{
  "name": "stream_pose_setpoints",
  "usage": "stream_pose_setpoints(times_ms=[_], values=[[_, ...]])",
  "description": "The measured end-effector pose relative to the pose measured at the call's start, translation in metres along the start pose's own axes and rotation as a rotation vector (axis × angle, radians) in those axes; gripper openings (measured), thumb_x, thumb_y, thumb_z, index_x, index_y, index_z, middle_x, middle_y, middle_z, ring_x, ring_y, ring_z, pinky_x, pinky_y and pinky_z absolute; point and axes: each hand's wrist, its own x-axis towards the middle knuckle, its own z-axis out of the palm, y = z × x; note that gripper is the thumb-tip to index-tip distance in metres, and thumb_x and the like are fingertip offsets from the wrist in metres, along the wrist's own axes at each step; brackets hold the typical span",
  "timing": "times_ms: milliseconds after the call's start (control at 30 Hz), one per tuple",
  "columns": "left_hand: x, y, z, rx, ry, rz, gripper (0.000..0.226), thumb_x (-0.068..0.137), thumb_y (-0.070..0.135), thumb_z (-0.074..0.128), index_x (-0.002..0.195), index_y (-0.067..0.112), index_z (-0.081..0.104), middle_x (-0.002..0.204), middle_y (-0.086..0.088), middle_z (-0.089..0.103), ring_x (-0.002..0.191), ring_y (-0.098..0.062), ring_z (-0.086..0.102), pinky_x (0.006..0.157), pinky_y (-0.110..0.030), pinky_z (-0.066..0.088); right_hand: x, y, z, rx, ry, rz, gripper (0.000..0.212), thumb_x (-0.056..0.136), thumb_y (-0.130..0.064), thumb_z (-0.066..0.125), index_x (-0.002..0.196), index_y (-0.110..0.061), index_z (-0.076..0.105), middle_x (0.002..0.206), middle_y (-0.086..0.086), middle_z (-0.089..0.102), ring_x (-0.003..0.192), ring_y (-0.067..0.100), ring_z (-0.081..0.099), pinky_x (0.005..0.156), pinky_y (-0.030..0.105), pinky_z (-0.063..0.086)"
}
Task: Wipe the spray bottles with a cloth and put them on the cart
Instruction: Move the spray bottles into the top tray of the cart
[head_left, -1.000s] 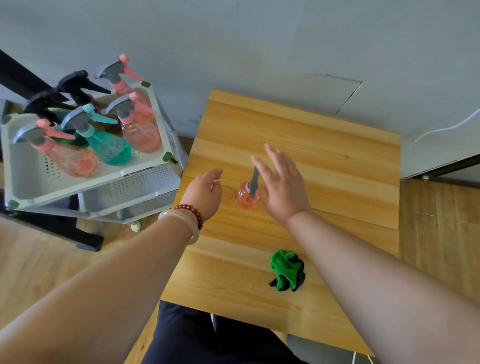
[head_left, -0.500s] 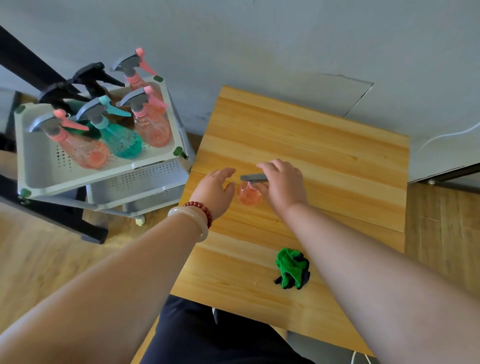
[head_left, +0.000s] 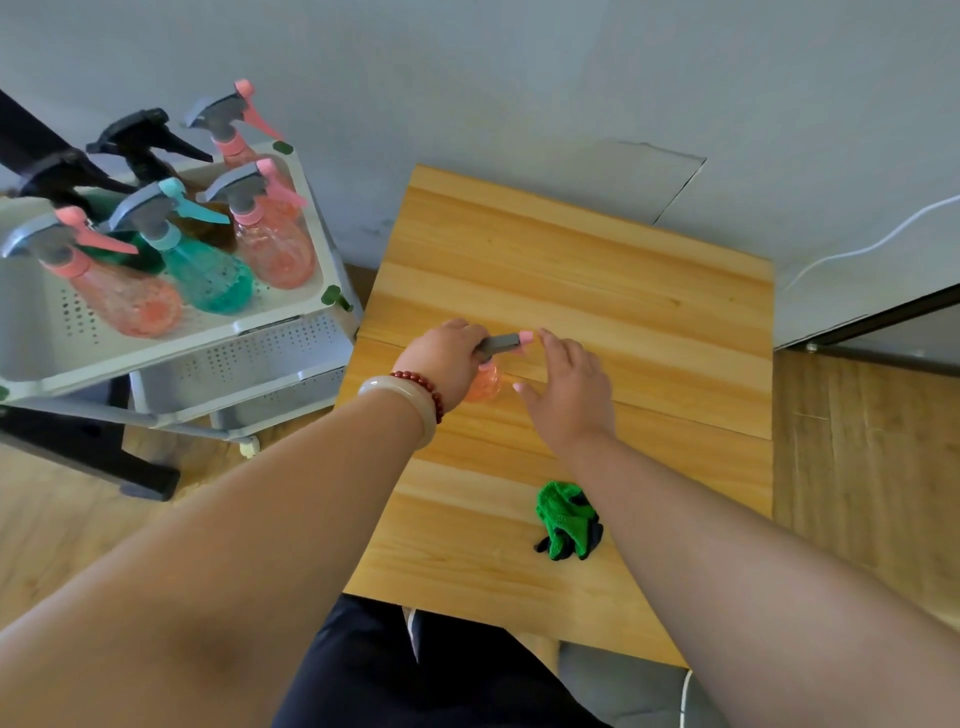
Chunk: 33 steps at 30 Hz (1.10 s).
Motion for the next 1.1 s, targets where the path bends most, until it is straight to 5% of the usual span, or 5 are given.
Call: stream_pose_setpoints(times_ms=[100, 333, 900, 1100], values=[[-0.013, -0.011, -0.003, -0.001, 0.062, -0.056, 0.026, 0.105, 0.017, 0.039, 0.114, 0.009, 0.062, 0.108, -0.007, 0.052, 0.087, -0.026, 0.053, 0.072, -0.034, 0.04, -0.005, -0.006, 0.001, -0.023, -0.008, -0.016, 0.065, 0.097, -0.036, 0.058, 0.153, -0.019, 0.029, 0.144, 0.003, 0.044, 0.134, 0.026, 0.038, 0.106, 0.039, 0.036], [-0.068, -0.045, -0.028, -0.042, 0.292, -0.08, 0.024, 0.105, 0.023, 0.041, 0.109, 0.011, 0.061, 0.109, -0.005, 0.055, 0.094, -0.026, 0.054, 0.078, -0.036, 0.045, -0.009, -0.044, 0.002, -0.032, -0.03, -0.06, 0.052, 0.098, -0.033, 0.056, 0.145, -0.016, 0.043, 0.144, 0.005, 0.046, 0.134, 0.027, 0.039, 0.106, 0.039, 0.034], [-0.177, -0.131, -0.129, -0.078, 0.672, -0.29, 0.028, 0.106, 0.02, 0.04, 0.123, 0.004, 0.055, 0.122, -0.012, 0.055, 0.103, -0.027, 0.056, 0.083, -0.024, 0.038, -0.012, -0.22, 0.001, -0.118, -0.025, -0.482, 0.043, 0.098, -0.031, 0.055, 0.137, -0.013, 0.05, 0.135, 0.007, 0.051, 0.126, 0.029, 0.044, 0.1, 0.039, 0.035], [-0.213, -0.165, -0.164, -0.099, 0.76, -0.357, 0.027, 0.106, 0.024, 0.042, 0.123, 0.008, 0.055, 0.116, -0.006, 0.056, 0.093, -0.017, 0.052, 0.084, -0.029, 0.045, -0.009, -0.281, 0.012, -0.096, 0.012, -0.621, 0.042, 0.098, -0.031, 0.054, 0.135, -0.012, 0.052, 0.135, 0.008, 0.053, 0.124, 0.029, 0.047, 0.101, 0.04, 0.039]])
